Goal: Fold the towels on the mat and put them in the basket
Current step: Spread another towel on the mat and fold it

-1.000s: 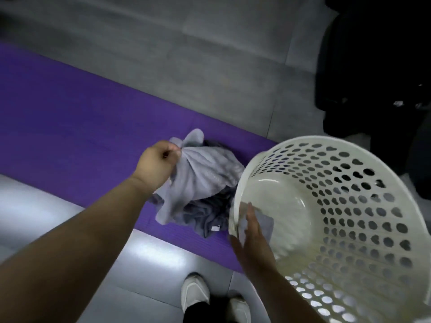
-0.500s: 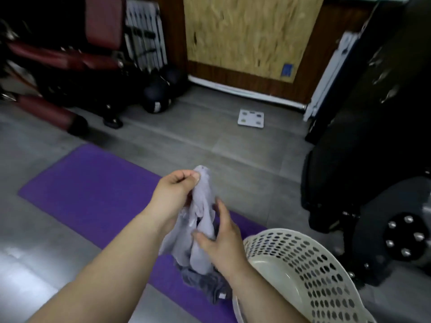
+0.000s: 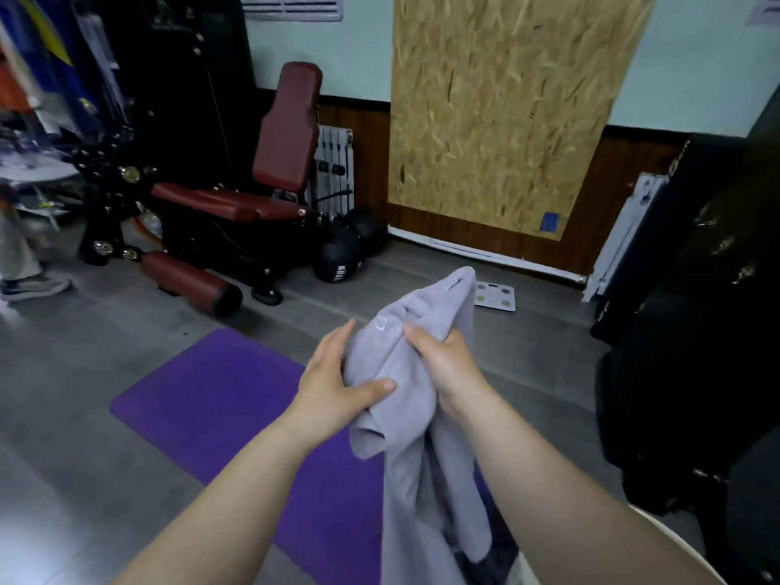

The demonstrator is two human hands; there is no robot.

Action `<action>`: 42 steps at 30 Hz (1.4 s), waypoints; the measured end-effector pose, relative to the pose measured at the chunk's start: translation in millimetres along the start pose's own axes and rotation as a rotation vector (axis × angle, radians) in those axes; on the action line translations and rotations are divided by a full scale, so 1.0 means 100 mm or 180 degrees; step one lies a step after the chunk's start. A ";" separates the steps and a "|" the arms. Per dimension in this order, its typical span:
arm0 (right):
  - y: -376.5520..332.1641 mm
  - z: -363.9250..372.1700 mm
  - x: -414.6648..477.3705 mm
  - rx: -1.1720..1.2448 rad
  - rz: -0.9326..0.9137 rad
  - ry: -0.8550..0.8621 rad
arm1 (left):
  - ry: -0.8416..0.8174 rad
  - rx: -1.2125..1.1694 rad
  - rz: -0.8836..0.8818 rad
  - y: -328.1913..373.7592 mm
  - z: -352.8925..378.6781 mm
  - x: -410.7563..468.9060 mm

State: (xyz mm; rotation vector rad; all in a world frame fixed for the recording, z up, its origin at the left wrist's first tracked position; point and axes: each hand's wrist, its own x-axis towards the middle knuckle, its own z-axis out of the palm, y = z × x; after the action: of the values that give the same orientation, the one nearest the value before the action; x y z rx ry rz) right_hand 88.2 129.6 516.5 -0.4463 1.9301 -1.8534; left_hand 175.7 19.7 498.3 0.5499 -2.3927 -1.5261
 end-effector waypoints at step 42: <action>0.22 3.69 3.97 -0.1124 0.0436 0.1389 | -0.1153 -0.1666 0.0082 -1.98 -3.65 4.25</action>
State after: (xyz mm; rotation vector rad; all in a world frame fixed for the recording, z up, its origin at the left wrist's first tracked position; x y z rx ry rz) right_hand -62.7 -388.0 455.2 -0.0017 2.5229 -1.6206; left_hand -23.3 -539.6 474.9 0.1337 -2.0677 -2.2869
